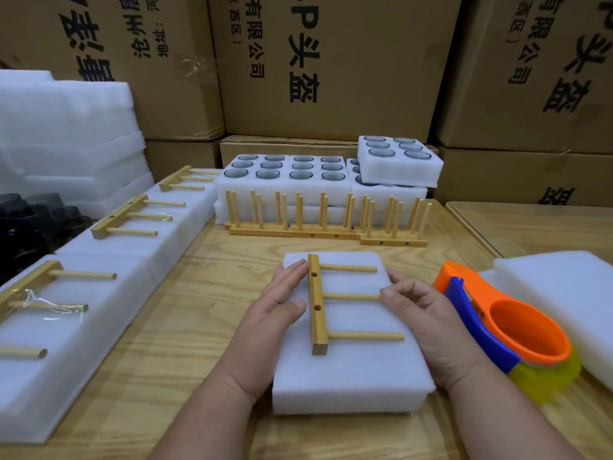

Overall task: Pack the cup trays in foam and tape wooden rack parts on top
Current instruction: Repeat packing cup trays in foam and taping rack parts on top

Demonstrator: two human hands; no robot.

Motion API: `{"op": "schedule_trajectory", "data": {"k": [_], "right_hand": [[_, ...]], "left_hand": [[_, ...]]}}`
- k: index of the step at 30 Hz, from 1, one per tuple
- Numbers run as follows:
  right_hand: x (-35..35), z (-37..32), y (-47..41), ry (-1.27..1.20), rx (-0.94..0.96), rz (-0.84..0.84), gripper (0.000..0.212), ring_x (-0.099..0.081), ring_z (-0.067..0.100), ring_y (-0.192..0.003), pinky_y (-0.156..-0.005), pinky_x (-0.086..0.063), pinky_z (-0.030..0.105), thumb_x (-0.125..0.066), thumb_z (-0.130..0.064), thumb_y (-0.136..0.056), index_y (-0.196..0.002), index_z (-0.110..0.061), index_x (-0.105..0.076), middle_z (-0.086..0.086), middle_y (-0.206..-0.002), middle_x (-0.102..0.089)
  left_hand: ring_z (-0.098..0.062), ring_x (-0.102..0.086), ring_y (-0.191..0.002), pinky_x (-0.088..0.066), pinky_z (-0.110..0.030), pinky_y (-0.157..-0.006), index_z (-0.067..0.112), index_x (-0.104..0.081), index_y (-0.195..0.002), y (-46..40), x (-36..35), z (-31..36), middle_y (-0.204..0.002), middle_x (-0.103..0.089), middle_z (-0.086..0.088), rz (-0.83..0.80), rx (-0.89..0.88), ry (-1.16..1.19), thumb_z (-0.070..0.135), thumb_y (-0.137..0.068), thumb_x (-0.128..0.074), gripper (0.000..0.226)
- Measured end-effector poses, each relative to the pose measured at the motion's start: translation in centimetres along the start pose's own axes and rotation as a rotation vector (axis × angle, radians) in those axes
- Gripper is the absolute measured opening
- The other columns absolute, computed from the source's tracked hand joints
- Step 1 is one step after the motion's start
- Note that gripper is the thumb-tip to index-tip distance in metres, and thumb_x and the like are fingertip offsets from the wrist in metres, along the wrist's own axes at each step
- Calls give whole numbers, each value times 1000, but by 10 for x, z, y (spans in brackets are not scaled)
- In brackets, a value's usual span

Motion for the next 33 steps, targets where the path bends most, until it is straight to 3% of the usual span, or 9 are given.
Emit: {"op": "schedule_trajectory", "data": {"k": [5, 8, 11, 14, 17, 20, 27, 31, 33], "right_hand": [[-1, -2, 1, 16, -7, 48, 23, -74, 21, -103, -69, -60, 30, -79, -32, -71, -91, -20, -75, -4, -127, -71], [-2, -6, 4, 37, -6, 86, 43, -74, 10, -98, -65, -60, 26, -67, -47, -80, -122, -40, -65, -10, -116, -74], [-8, -6, 0, 74, -29, 70, 38, -70, -2, -103, -69, -59, 20, -57, -52, -94, -132, -50, -57, -24, -121, -70], [-8, -1, -7, 52, -114, 111, 28, -70, 7, -104, -75, -57, 27, -48, -41, -104, -128, -37, -62, -13, -127, -69], [-10, -1, -1, 42, -100, 93, 31, -70, 13, -112, -86, -59, 40, -50, -46, -102, -129, -43, -63, -12, -125, -71], [-10, 0, 9, 32, -97, 112, 29, -68, 17, -116, -100, -53, 53, -47, -46, -104, -125, -46, -66, -9, -125, -71], [-20, 6, 32, -142, -148, 113, 44, -61, 27, -128, -111, -42, 58, -53, -56, -91, -128, -38, -67, -1, -133, -68], [-25, -3, 41, -162, -165, 92, 49, -68, 28, -116, -99, -55, 52, -67, -63, -67, -107, -38, -78, 5, -119, -74], [-25, -9, 45, -161, -175, 121, 41, -73, 21, -106, -86, -62, 43, -64, -59, -74, -103, -36, -79, 3, -113, -77]], "left_hand": [[22, -24, -138, -27, -4, -104, 39, -60, -133, 3, 0, 2, -146, -44, 36, 44, 34, 42, 27, -76, -54, 58], [3, -40, -141, -35, -31, -116, 43, -55, -137, 6, 0, -5, -152, -42, 28, 123, 166, 249, 25, -74, -65, 67], [-19, -64, -122, -43, -52, -111, 42, -48, -145, 8, -4, -11, -134, -65, 16, 106, 294, 412, 20, -68, -75, 85], [-22, -67, -118, -44, -54, -109, 43, -44, -148, 9, -5, -10, -131, -68, 14, 107, 341, 432, 25, -70, -67, 84], [-24, -68, -117, -44, -55, -109, 44, -42, -149, 11, -7, -10, -132, -67, 12, 111, 367, 435, 16, -82, -61, 75], [-26, -67, -117, -44, -56, -108, 45, -42, -148, 15, -7, -10, -132, -68, 10, 100, 383, 442, 22, -72, -64, 82], [-31, -67, -118, -47, -55, -103, 42, -48, -145, 23, -11, -13, -134, -67, 3, 60, 422, 564, 13, -70, -68, 82], [-26, -69, -114, -55, -48, -86, 41, -52, -140, 32, -15, -11, -131, -69, 4, 100, 425, 641, 22, -73, -66, 71], [-24, -67, -115, -58, -45, -84, 28, -64, -133, 34, -20, -6, -130, -68, -2, 93, 415, 705, 30, -81, -64, 53]]}}
Point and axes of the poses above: each hand's wrist, its own y-axis away from the middle knuckle, its own x-axis out of the back of the hand, z = x × y, the point moved 6 cm from there along -y, towards the middle knuckle
